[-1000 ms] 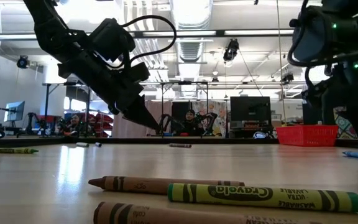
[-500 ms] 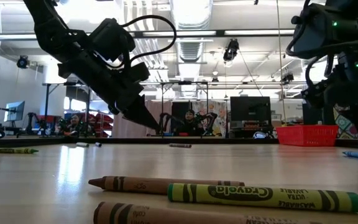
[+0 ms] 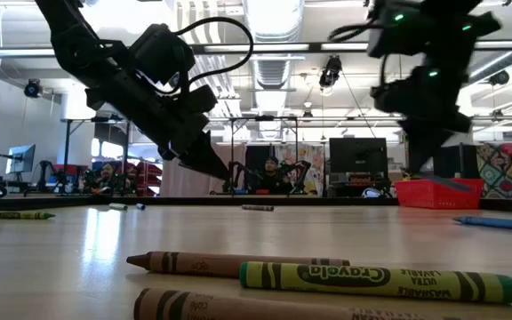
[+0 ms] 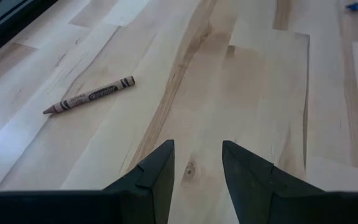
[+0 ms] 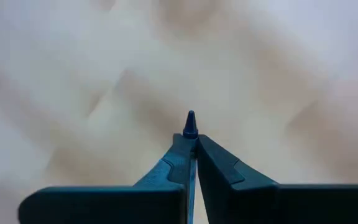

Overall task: Sort crayons
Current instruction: Put the blue crayon into the red bin, then put the green crayon into the green bin

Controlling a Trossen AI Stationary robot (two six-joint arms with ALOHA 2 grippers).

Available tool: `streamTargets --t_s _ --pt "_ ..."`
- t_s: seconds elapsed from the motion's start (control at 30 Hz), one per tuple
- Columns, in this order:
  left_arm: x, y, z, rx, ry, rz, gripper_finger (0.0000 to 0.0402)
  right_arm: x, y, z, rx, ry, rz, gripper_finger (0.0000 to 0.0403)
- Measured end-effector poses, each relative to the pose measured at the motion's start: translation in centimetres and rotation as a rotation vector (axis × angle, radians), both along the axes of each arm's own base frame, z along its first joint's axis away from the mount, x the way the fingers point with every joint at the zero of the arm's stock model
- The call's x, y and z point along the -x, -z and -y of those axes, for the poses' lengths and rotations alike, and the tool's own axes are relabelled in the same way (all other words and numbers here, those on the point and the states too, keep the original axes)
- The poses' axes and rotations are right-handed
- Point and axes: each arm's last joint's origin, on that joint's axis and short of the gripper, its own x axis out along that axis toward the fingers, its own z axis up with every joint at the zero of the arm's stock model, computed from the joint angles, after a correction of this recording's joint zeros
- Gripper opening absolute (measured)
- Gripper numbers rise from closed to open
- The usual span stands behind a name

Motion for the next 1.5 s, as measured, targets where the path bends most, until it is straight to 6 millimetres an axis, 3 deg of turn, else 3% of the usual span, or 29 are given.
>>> streamTargets --t_s 0.17,0.3,0.6,0.77,1.0,1.17,1.27,1.5 --pt "-0.1 -0.1 0.0 -0.015 0.011 -0.002 0.0118 0.6 -1.3 5.8 0.255 0.143 -0.057 0.0013" --pt "0.0 0.0 0.0 -0.017 0.015 -0.021 0.0118 1.4 -2.2 9.0 0.367 0.213 -0.118 0.0013" --pt "0.5 0.6 0.1 0.004 0.004 -0.085 0.0118 3.7 -2.9 13.3 0.517 0.386 -0.254 0.0017" --pt "0.5 0.6 0.1 0.008 0.000 -0.079 0.0118 4.4 -3.0 14.3 0.520 0.440 -0.263 0.0059" --pt "0.4 0.5 0.1 0.008 0.000 -0.075 0.0118 4.4 -2.9 14.3 0.495 0.432 -0.252 0.0144" --pt "0.3 0.4 0.0 0.007 0.000 -0.061 0.0118 3.3 -2.2 13.1 0.210 0.311 -0.087 0.0178" --pt "0.2 0.3 0.1 0.006 0.003 -0.044 0.0118 2.3 -1.5 11.0 0.090 0.198 -0.043 0.0178" --pt "-0.1 0.0 1.0 0.013 0.064 0.001 0.0118 -0.3 -1.0 3.6 0.056 -0.024 -0.009 0.0169"
